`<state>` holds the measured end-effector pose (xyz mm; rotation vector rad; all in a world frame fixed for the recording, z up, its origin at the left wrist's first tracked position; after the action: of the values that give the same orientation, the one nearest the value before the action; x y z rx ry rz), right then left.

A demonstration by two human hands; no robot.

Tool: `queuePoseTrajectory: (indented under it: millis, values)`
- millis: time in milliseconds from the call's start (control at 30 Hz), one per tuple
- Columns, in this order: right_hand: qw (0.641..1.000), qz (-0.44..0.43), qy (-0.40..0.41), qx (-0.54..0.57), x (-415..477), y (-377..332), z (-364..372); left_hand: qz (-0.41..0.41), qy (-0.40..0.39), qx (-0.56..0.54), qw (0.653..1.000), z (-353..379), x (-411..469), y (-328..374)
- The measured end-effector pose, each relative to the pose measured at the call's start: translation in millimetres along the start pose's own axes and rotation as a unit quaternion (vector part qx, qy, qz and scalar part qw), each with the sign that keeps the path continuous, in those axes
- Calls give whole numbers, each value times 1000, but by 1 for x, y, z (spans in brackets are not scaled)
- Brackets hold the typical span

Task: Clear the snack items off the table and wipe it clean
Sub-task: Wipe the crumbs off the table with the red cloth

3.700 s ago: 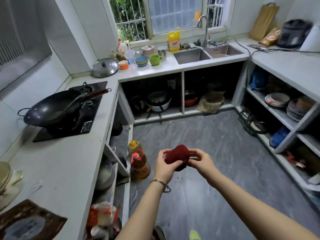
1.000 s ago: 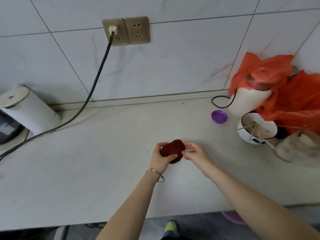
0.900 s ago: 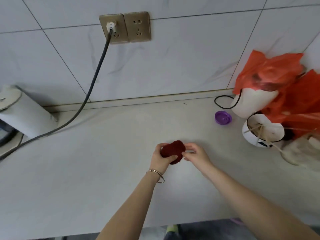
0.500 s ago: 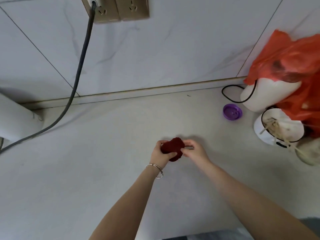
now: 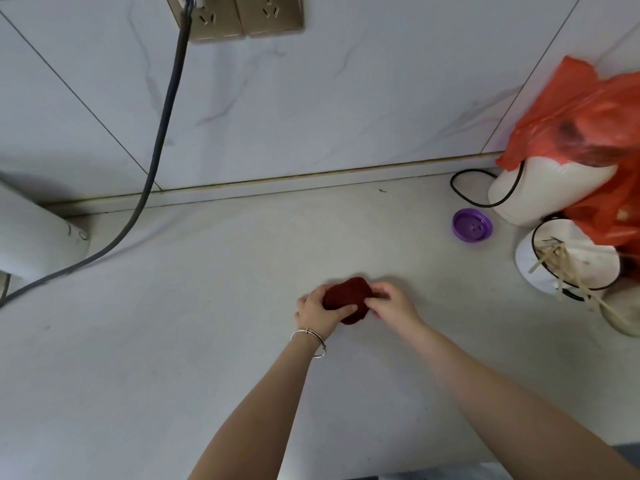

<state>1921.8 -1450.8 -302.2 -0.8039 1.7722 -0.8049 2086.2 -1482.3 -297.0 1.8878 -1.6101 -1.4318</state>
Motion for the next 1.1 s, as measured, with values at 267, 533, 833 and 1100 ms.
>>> queuePoseTrajectory:
  millis: [267, 533, 833, 1100]
  values:
    - [999, -19, 13, -42, -10, -9, -6, -20, -3, -49, 999, -13, -13, 8]
    - [995, -40, 27, -90, -22, -24, -12, 1, 15, -49, 999, -21, -21, 18]
    - [992, -73, 25, -96, -45, -40, -16, 25, 25, -48, 998, -26, -39, 24]
    - [991, -107, 20, -81, -72, -47, -36, 56, 55, -61, 995, -32, -61, 30]
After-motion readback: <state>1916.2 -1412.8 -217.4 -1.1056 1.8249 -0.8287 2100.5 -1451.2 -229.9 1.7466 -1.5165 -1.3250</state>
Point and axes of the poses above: each hand's wrist, its own x-axis towards the middle knuckle, its own z-axis out of the palm, y = z × x, the point moved 2 cm from there along x, towards the middle knuckle, and after that the axes turned 2 degrees about -z, right-handed, at the moved point
